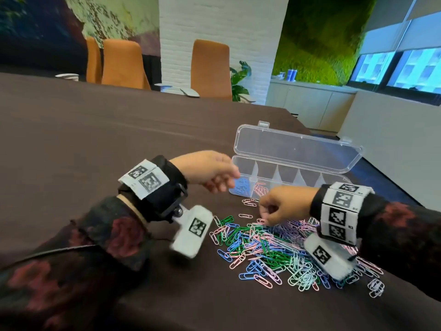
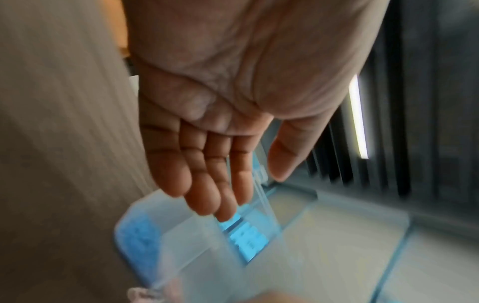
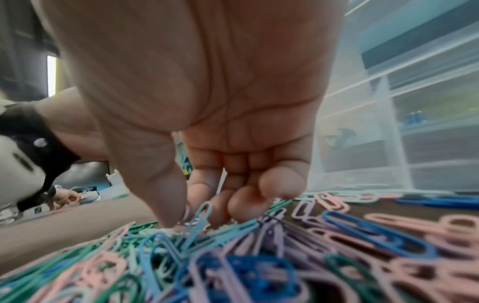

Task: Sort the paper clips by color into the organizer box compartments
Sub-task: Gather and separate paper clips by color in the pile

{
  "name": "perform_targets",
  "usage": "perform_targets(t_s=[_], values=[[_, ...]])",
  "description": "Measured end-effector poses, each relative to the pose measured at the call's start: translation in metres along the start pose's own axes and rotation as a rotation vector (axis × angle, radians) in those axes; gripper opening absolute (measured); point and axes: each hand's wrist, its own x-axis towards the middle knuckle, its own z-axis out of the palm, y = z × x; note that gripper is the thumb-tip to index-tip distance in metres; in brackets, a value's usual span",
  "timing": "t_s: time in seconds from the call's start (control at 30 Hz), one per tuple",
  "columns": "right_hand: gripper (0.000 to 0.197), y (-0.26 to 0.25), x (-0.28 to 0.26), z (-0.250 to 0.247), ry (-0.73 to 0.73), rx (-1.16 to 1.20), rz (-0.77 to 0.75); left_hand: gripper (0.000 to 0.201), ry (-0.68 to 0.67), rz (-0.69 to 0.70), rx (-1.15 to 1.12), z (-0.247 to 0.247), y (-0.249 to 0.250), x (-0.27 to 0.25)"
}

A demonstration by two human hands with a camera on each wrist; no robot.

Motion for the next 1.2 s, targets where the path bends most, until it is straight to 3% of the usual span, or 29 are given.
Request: perform_targets(t_s=[0.1,0.2,0.33,0.43,0.53,0.67,0.73,0.8,0.93,1.0,1.1,1.2], values=[[0.022,0.01,-0.008,0.001,0.095,0.078,-0.021,0.01,-0.131,-0.019,0.661,0.004,-0.002,-0.012],[0.024,0.014,-0.012,0.001,0.243,0.403,-0.081,0.008,-0.195,0.002,1.034,0.015,-0.007,-0.021],[0.024,0.014,-0.019,0.001,0.403,1.092,-0.179,0.015,-0.221,-0.07,1.113,0.033,-0.014,-0.02],[0.022,0.014,-0.028,0.005,0.42,1.417,-0.211,0.023,-0.246,-0.103,1.147,0.041,-0.016,-0.014],[0.019,0.015,-0.034,0.011,0.405,1.573,-0.218,0.019,-0.281,-0.135,1.129,0.041,-0.015,-0.01],[0.022,0.017,-0.037,0.02,0.39,1.577,-0.197,0.017,-0.24,-0.124,1.085,0.036,-0.011,-0.008],[0.023,0.018,-0.038,0.022,0.365,1.55,-0.177,0.018,-0.227,-0.119,1.0,0.031,-0.009,-0.008],[0.024,0.021,-0.037,0.024,0.352,1.498,-0.141,0.017,-0.216,-0.124,0.762,0.027,-0.008,-0.006],[0.022,0.023,-0.036,0.023,0.374,1.22,-0.076,0.017,-0.135,-0.181,-0.067,0.032,-0.003,-0.002],[0.022,0.019,-0.036,0.017,0.395,1.033,-0.063,0.019,-0.056,-0.249,-0.366,0.036,-0.001,0.001],[0.012,0.008,-0.032,0.001,0.407,0.921,-0.096,0.019,-0.074,-0.331,-0.61,0.043,0.002,0.002],[0.006,0.001,-0.025,-0.014,0.39,0.836,-0.11,0.026,-0.159,-0.364,-0.699,0.05,-0.003,0.002]])
